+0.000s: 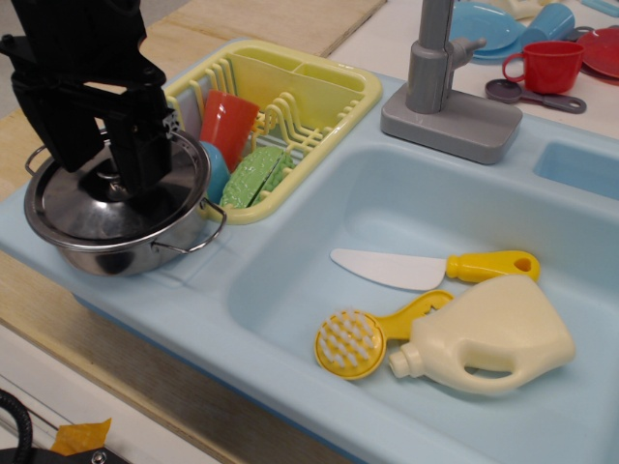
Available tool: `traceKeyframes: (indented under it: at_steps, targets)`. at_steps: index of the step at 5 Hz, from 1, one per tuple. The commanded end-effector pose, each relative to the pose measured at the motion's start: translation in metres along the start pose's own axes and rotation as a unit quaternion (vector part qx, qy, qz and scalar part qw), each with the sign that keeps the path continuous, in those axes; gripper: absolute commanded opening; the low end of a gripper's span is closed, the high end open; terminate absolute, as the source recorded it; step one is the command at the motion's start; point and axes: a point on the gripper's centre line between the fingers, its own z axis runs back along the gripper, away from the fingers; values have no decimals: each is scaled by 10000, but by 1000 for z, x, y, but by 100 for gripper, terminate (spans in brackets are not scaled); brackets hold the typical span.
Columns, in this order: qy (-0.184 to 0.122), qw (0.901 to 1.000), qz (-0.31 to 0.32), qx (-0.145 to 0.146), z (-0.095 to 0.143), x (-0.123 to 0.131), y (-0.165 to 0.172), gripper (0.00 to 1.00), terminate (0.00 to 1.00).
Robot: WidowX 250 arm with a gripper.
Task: Take lid off pot or pan
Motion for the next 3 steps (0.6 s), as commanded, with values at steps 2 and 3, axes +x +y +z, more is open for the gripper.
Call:
traceKeyframes:
  at_steps: [2,3]
  targets:
    - [-144,9999,73,51,4,-1,1,0,0]
    - [-224,9994,-135,210,17,7,-5,0,0]
